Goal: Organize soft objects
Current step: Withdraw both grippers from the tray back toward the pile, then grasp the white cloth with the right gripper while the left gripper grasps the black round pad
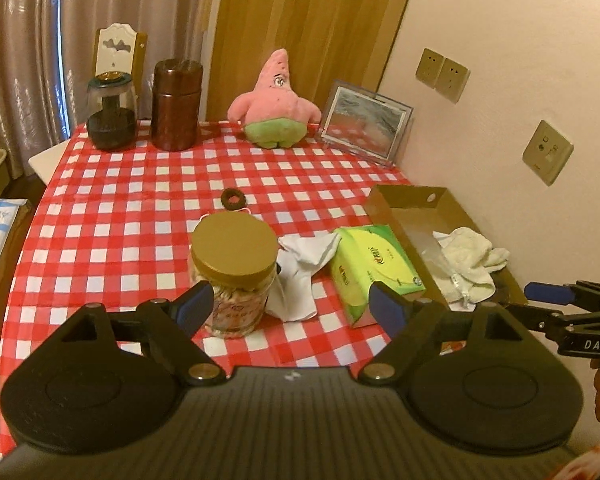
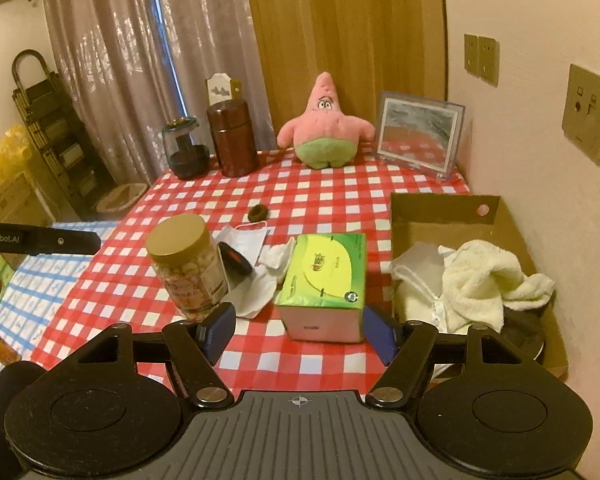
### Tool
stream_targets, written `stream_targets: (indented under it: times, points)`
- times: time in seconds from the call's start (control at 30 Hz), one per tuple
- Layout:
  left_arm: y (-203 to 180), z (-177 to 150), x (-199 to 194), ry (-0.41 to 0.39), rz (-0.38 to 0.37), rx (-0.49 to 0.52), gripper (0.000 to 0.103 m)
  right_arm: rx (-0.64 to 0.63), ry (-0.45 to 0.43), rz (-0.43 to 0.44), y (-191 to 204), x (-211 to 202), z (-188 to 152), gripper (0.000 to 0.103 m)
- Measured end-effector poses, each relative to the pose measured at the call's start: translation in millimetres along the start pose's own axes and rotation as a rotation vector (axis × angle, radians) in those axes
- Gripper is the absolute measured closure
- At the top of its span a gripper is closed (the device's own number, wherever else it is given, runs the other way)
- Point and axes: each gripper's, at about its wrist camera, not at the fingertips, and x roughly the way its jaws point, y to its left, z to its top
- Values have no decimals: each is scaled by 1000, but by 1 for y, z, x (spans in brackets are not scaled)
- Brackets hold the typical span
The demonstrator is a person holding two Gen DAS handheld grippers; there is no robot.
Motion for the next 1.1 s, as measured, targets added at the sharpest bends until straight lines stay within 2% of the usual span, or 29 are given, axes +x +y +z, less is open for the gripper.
stream_targets:
  times: [0.47,0.73,1.1]
  points:
    - [11,7,11,29,17,39,20,-78,32,17,10,17,2,33]
    - [14,17,23,59,28,108,20,-179,61,31,13,35,6,33]
    - [31,44,55,109,9,144,20,-377,98,68,21,81,17,33]
